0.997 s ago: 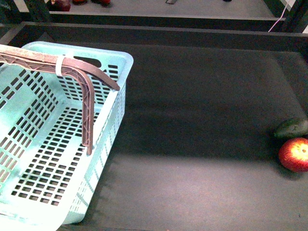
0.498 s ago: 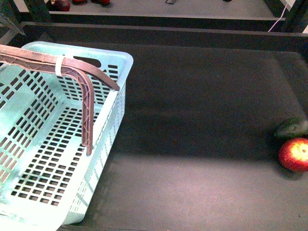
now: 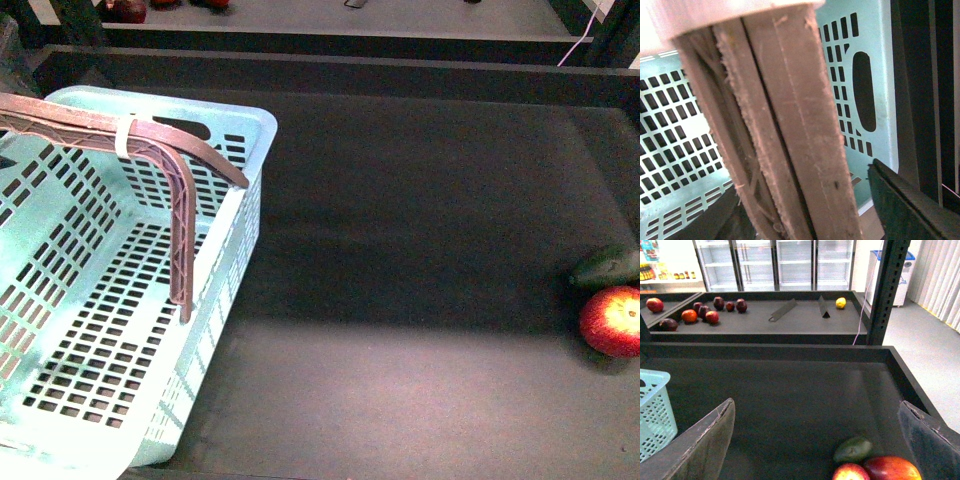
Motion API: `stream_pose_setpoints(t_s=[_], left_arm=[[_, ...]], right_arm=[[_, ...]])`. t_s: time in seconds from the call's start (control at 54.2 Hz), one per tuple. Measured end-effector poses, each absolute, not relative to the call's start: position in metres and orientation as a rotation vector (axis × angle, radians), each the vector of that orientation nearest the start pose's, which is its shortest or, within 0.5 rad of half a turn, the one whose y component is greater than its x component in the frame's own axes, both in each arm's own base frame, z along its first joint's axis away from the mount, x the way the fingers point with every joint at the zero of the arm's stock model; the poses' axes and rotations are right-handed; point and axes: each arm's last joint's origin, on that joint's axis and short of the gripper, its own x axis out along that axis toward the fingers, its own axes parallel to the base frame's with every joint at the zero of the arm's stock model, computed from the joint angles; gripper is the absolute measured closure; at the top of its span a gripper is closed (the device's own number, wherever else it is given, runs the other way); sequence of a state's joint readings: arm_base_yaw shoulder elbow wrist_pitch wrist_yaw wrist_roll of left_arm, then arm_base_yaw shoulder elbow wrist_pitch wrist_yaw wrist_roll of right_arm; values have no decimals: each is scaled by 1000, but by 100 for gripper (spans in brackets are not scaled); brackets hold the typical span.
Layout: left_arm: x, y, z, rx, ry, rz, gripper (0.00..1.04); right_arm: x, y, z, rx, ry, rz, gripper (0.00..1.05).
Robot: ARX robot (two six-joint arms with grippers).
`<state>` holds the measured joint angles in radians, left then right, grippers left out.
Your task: Pick apple with right arm and hold basket with left
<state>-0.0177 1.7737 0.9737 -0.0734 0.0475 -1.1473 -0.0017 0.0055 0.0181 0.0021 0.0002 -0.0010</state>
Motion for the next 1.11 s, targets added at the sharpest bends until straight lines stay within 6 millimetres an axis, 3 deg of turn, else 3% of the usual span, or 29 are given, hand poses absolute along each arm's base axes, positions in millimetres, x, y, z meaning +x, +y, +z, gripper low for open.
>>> stream_pose_setpoints(t_s=[0.111,0.203,0.48,0.757,1.108], left_arm=[[349,-9,154,-1085,812,449,75],[349,-10,154,-1143,808,471,84],[343,-16,164,-1134,804,449,86],[319,-34,210,-957,760,286,87],[302,-94,239,-867,855,67,87]], right_arm=[[97,0,169,-1,-15,-2,9],[97,0,169,-1,-15,-2,9],[97,0,169,-1,-15,-2,9],[97,0,169,-1,-15,-2,9],[97,0,169,-1,-15,-2,9]])
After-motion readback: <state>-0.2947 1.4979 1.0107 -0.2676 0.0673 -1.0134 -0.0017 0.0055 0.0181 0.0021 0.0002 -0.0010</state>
